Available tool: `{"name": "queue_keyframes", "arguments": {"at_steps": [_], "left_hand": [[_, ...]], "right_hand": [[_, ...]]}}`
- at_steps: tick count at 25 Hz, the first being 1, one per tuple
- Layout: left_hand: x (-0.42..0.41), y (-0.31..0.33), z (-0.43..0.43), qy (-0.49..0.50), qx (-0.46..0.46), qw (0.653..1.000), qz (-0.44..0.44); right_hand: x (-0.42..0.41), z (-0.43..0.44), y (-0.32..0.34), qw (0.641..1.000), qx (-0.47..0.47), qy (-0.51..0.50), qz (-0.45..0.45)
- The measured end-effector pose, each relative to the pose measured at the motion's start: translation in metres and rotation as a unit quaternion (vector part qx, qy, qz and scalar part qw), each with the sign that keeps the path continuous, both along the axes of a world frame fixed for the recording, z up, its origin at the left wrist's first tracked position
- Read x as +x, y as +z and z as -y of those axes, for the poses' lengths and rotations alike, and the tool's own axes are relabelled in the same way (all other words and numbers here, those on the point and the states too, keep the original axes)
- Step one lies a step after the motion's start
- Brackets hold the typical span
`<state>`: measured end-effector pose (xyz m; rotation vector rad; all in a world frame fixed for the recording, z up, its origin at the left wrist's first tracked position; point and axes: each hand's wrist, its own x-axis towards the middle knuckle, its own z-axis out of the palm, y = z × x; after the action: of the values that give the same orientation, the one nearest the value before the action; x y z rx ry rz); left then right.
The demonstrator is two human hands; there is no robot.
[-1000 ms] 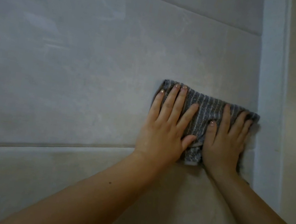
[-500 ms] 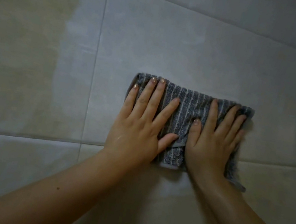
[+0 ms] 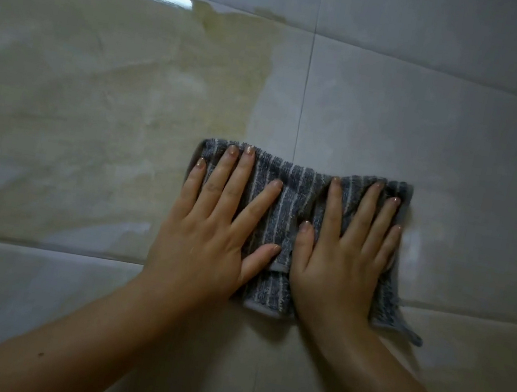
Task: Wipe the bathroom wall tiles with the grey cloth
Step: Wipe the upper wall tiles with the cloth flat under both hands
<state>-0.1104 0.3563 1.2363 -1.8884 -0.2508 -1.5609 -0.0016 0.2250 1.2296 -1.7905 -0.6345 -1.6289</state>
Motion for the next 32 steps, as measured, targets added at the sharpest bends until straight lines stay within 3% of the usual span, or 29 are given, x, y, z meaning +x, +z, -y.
{"name": "queue_keyframes", "arguments": {"at_steps": [4, 12, 17, 22, 26, 30, 32], "left_hand": [[-0.025, 0.008, -0.027, -0.003, 0.006, 1.0, 0.0], [-0.067, 0.122, -0.067, 0.006, -0.072, 0.997, 0.016], [-0.073, 0.088, -0.076, -0.008, -0.054, 0.998, 0.037], [-0.07, 0.137, -0.068, -0.009, -0.064, 0.998, 0.017], [-0.085, 0.182, -0.086, 0.002, -0.092, 0.996, 0.013], [-0.104, 0.152, -0.104, -0.003, -0.073, 0.997, 0.021], [-0.106, 0.134, -0.103, -0.003, -0.069, 0.998, 0.01]], "right_hand": [[-0.025, -0.027, 0.005, 0.998, -0.053, -0.005, 0.031], [-0.066, -0.071, 0.123, 0.999, -0.042, 0.024, -0.008], [-0.066, -0.074, 0.099, 0.987, -0.13, 0.023, 0.093], [-0.053, -0.057, 0.147, 0.999, -0.039, 0.004, -0.015], [-0.08, -0.087, 0.198, 0.999, -0.039, 0.031, -0.007], [-0.097, -0.104, 0.166, 0.99, -0.107, 0.033, 0.085], [-0.089, -0.092, 0.141, 0.988, -0.124, 0.023, 0.085]]}}
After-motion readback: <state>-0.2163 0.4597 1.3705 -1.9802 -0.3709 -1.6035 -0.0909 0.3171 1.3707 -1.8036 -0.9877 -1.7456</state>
